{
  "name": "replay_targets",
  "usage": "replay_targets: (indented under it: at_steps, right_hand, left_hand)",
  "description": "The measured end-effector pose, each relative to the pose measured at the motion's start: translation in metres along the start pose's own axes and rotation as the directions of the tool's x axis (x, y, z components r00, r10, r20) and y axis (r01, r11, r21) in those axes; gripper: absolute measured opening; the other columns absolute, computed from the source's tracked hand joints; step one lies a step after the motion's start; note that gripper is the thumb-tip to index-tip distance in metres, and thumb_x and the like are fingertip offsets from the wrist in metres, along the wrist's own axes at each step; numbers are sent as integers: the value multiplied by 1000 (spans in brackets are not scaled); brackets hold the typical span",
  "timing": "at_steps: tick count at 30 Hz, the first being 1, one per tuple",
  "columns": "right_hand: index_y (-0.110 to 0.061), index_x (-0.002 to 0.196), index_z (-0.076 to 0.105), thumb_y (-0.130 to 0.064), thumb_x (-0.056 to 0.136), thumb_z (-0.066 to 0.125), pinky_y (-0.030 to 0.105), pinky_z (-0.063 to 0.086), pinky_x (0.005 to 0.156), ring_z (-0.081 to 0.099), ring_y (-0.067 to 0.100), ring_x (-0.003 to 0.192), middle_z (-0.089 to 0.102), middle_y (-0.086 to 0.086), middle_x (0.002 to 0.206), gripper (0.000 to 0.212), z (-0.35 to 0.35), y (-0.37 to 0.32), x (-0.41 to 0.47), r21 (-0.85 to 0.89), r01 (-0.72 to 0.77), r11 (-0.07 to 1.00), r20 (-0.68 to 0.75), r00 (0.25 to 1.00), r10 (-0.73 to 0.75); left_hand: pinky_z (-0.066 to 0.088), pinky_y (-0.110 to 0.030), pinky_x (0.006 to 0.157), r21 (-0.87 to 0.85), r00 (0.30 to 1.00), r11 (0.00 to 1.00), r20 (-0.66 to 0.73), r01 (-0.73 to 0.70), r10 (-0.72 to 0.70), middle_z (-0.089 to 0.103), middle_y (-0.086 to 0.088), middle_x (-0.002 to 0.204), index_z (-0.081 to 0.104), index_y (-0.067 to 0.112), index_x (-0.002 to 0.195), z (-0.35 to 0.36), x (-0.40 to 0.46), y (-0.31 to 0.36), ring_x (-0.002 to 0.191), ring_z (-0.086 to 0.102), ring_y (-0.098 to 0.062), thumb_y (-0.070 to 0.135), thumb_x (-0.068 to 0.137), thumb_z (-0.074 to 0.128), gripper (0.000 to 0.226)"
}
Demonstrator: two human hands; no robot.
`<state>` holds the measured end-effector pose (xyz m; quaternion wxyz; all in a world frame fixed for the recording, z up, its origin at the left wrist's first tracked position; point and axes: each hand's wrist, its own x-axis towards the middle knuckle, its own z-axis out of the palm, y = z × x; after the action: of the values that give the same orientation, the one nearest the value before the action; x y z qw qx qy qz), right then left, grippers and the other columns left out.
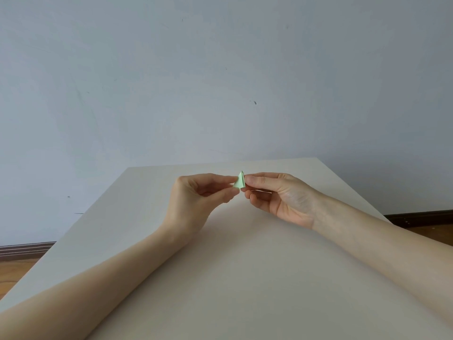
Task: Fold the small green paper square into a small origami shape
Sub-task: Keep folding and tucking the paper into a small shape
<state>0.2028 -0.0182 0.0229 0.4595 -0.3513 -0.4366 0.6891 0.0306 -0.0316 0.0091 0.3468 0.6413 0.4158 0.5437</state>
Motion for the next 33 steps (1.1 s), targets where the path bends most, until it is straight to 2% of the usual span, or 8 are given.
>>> replay_targets:
  at_steps: [9,16,22,27,33]
  right_hand:
    - [-2,71,72,-5,77,65,17,53,53,63,12,55,66,8,63,9,1,-1,-2,16,-27,999,-10,1000,28]
    - [0,81,69,-4,79,64,16,52,53,63,11,56,66,7,64,7,0,0,-1,-2,-50,999,-2,999,50]
    - [-4,71,73,-5,75,66,17,52,53,62,12,56,66,7,65,8,-1,2,0,-64,-31,997,1,1000,32]
    - [-1,77,69,-2,81,64,17,52,55,63,11,55,67,7,62,7,-1,2,0,-127,5,992,-21,1000,-8]
    - [-1,78,68,-1,81,64,18,52,53,64,11,54,68,5,62,5,0,3,1,-186,28,982,-64,997,-41]
  left_hand:
    - [49,-13,66,49,999,998,29,-45,43,73,2,68,73,28,88,0,-2,3,62,65,-6,1,75,73,30]
    - [54,-19,71,62,999,997,16,-39,38,75,3,74,74,29,85,0,-2,1,70,68,-12,3,72,75,29]
    - [47,-9,65,97,999,994,22,-44,42,72,14,69,74,23,87,1,-2,0,66,66,0,3,71,75,26]
    - [50,-12,68,141,997,987,6,-72,72,73,13,72,74,26,85,0,-3,-2,69,68,-3,4,71,77,26]
    - [44,-6,63,215,994,970,17,-110,109,69,20,66,73,31,84,2,-5,0,63,64,2,5,72,76,29]
